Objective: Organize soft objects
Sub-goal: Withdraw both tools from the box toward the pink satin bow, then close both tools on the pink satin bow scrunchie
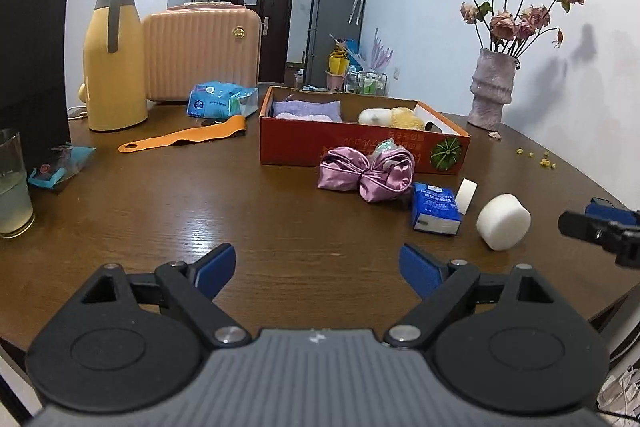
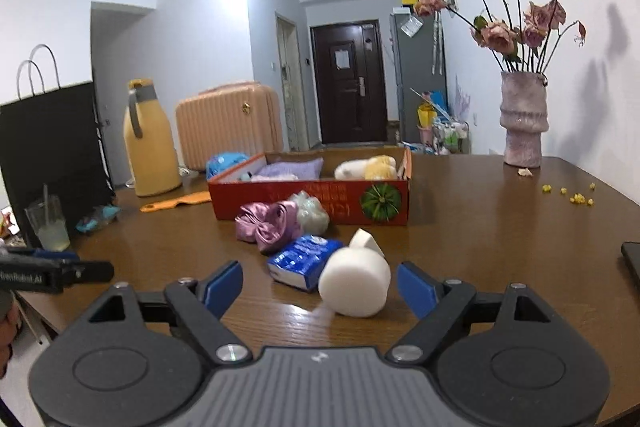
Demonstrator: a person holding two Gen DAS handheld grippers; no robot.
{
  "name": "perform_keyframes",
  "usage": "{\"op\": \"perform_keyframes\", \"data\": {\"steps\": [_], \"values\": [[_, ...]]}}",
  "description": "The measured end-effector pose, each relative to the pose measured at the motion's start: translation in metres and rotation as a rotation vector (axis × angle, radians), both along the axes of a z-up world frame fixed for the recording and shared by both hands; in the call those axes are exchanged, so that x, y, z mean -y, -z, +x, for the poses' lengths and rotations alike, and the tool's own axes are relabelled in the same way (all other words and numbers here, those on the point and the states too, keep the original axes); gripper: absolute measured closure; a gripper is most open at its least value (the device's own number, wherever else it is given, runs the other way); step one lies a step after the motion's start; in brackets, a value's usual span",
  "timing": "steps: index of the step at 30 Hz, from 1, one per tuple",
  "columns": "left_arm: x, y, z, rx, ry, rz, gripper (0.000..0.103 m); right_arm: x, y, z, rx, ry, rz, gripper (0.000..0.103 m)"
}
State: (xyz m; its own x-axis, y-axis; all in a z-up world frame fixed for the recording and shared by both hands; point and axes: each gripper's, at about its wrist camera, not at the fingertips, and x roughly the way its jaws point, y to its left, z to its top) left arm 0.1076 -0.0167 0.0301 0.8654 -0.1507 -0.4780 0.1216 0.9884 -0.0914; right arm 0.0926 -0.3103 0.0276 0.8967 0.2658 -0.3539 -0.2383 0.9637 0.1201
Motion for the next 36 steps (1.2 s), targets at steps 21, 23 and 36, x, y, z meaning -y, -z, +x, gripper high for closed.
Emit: {"op": "perform_keyframes", "data": {"steps": [21, 23, 36], "values": [[0.010, 0.029, 0.229, -0.109, 0.155, -0.110, 0.030, -0.070, 0.012, 0.151, -0.110, -0.022, 0.015, 0.059], [0.006, 0.036, 0.246, -0.146, 0.154, -0.159, 0.030, -0.078, 0.018, 0.170, -0.134, -0.008, 0.014, 0.059], [-0.020, 0.026, 0.211, -0.162, 0.231, -0.317, 0.082, -0.101, 0.024, 0.188, -0.152, -0.045, -0.004, 0.089]]}}
